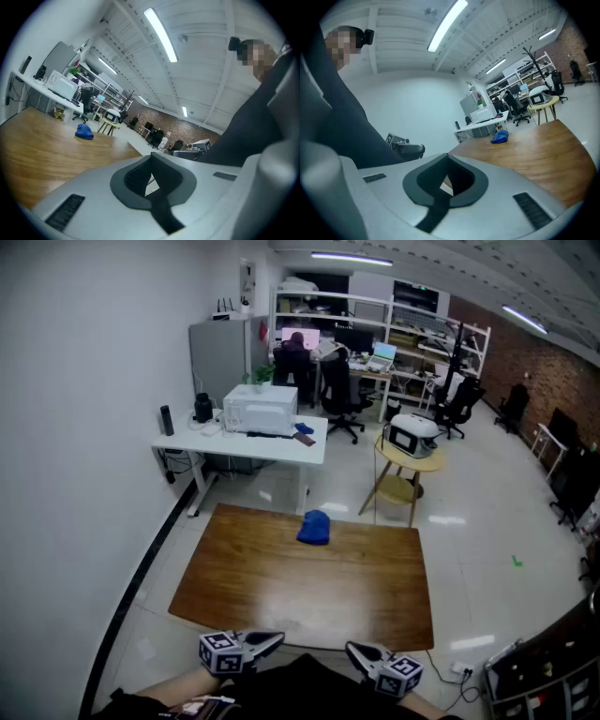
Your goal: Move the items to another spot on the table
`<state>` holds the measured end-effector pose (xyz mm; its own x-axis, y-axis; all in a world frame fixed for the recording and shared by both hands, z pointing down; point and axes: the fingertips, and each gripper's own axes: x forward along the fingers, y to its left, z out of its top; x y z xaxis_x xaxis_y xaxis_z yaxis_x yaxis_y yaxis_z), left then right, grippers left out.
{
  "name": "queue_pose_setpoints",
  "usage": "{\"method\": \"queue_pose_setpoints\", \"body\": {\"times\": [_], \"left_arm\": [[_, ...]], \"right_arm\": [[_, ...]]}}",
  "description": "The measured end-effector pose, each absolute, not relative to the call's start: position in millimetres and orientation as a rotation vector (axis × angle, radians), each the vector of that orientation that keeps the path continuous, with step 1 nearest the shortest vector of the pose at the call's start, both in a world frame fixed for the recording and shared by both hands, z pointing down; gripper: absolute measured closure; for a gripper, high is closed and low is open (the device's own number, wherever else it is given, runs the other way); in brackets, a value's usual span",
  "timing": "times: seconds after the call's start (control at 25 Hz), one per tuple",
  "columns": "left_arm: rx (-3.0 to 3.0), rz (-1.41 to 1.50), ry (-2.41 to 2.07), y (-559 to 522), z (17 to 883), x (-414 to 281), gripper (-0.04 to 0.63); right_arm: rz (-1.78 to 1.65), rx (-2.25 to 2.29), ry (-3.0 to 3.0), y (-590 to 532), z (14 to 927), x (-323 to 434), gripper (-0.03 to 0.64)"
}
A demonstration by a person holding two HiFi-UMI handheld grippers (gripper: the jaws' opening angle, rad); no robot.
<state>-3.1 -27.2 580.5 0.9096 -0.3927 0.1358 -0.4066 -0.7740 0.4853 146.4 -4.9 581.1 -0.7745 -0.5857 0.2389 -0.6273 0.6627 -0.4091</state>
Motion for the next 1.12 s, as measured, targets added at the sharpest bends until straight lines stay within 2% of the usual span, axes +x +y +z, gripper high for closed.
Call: {"method": "queue_pose_setpoints", "body": {"times": [0.36,0.48,0.68,0.88,1.0,1.12], "left_arm": [[2.554,0.043,-0.568,-51.2,580.8,45.0,0.603],[2.558,0.030,-0.595,-75.6,580.1,24.2,0.603],[2.548,0.025,-0.671,-124.0,586.2,-54.3,0.603],[2.551,0.114,-0.689,-187.8,598.8,-118.6,0.603],[2.546,0.132,-0.725,-232.8,602.3,-122.4,0.603],[2.572,0.157,-0.748,-278.1,601.5,-95.9,0.603]], "right_arm": [[0.676,0.937,-2.790,-33.7,587.1,180.5,0.623],[0.689,0.927,-2.784,-63.6,592.6,165.7,0.623],[0.628,0.928,-2.737,-133.6,592.3,111.7,0.621],[0.616,1.034,-2.657,-217.7,601.0,92.5,0.621],[0.598,1.079,-2.646,-264.0,600.9,101.4,0.621],[0.556,1.097,-2.644,-318.6,603.5,122.3,0.621]]}}
